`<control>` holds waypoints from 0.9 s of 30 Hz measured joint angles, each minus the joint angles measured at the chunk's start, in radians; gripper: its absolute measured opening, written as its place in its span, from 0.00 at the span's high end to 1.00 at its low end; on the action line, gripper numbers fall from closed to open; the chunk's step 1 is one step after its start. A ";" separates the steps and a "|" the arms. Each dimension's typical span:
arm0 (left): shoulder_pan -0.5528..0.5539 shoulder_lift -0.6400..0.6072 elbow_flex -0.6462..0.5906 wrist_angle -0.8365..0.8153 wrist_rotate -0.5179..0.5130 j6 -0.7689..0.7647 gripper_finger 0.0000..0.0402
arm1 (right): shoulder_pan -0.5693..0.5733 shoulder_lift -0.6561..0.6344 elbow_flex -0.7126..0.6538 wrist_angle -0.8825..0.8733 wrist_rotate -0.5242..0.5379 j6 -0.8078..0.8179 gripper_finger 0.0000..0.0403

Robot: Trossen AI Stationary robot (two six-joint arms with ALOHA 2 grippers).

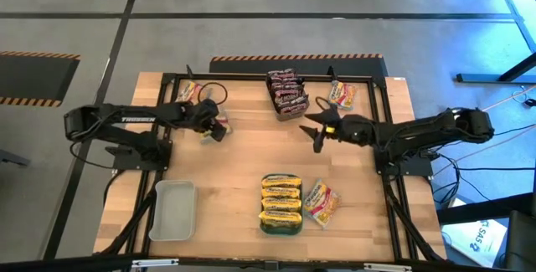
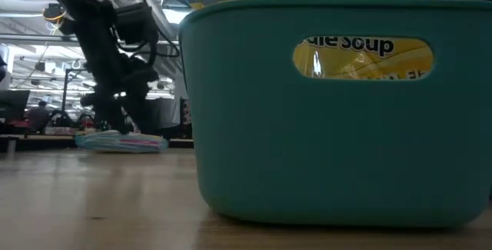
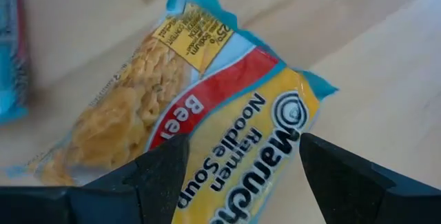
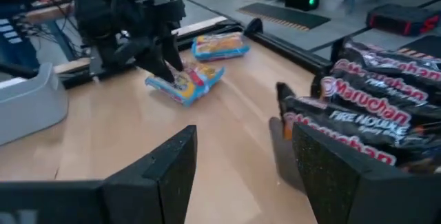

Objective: Sort Maruchan noodles
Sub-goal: Put the blue noodle pack into the white bin

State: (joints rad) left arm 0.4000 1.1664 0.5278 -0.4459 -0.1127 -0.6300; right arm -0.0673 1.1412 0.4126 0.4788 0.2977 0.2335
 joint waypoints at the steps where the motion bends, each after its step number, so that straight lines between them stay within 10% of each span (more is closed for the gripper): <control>1: -0.001 0.011 -0.007 0.039 0.000 -0.010 0.32 | -0.011 0.000 0.001 0.004 -0.003 0.002 0.46; 27: -0.134 0.175 0.016 0.577 0.218 0.176 0.32 | -0.110 0.409 0.246 -0.018 -0.366 -0.019 0.46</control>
State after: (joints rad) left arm 0.2661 1.3418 0.5435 0.1308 0.1051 -0.4540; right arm -0.1772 1.5498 0.6584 0.4606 -0.0682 0.2148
